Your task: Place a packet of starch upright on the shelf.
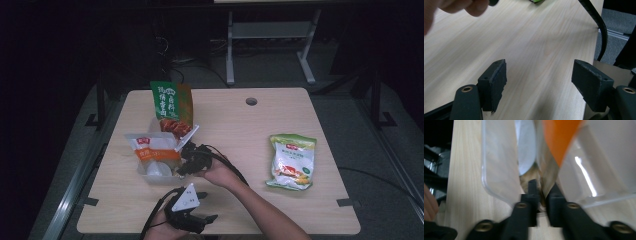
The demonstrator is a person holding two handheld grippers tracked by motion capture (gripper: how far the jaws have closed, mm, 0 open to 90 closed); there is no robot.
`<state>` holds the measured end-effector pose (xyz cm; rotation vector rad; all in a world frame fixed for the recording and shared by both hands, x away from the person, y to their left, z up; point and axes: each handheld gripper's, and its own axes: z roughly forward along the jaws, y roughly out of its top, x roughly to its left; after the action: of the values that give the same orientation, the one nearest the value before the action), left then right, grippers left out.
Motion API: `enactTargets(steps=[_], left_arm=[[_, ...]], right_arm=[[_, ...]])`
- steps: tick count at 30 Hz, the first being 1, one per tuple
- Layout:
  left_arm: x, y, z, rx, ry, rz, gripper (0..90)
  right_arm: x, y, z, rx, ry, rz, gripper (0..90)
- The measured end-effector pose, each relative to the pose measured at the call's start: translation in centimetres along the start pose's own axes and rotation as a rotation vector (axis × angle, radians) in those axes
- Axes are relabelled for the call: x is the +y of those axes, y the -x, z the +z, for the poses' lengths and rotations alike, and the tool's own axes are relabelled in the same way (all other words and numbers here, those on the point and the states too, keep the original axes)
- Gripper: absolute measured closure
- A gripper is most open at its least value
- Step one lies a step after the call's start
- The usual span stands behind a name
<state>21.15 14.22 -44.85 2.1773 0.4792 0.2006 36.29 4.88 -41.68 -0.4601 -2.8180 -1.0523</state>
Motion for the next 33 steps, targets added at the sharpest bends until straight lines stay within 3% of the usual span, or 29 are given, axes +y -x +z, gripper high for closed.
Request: enactTargets(steps=[2,4,7,9,10,14,18,22,23,24,26,33], left_arm=[[0.0,0.1,0.0,-0.001,0.001,0.000,27.9],[0.0,0.0,0.1,-0.003,-0.002,-0.001,27.9],[0.0,0.1,0.2,-0.008,-0.001,-0.005,27.9],[0.0,0.1,0.2,-0.008,-0.002,-0.005,27.9],[0.1,0.1,0.2,-0.006,-0.001,-0.002,27.9],[0.1,0.1,0.3,-0.005,-0.002,-0.005,27.9],[0.1,0.1,0.3,-0.005,-0.001,-0.004,27.9],[0.1,0.0,0.2,-0.003,0.001,-0.002,27.9],[0.1,-0.1,0.2,-0.002,-0.003,-0.001,27.9],[0.1,-0.1,0.2,0.000,-0.003,0.001,27.9],[0.1,-0.2,0.2,0.000,0.000,-0.007,27.9],[0.2,-0.6,0.1,0.014,0.005,-0.014,27.8]], right_arm=[[0.1,0.3,-0.6,0.030,0.040,0.031,66.8],[0.4,0.3,-1.7,0.015,0.088,0.026,66.3],[0.9,0.2,-2.7,0.015,0.135,0.023,75.5],[0.9,0.1,-2.6,0.016,0.114,0.002,88.5],[0.9,0.0,-2.4,0.012,0.100,-0.003,90.0],[0.3,0.1,-2.2,0.025,0.106,0.015,90.0],[0.1,-0.2,-1.4,0.023,0.071,-0.009,90.0],[-0.1,0.1,-1.6,0.041,0.089,0.012,90.0],[-0.2,0.2,-2.1,0.027,0.124,0.015,81.2],[-0.2,0.2,-2.4,0.018,0.125,0.021,75.9],[-0.5,0.4,-3.2,0.022,0.151,0.033,69.0],[-2.3,1.1,-5.8,-0.020,0.168,0.070,59.9]])
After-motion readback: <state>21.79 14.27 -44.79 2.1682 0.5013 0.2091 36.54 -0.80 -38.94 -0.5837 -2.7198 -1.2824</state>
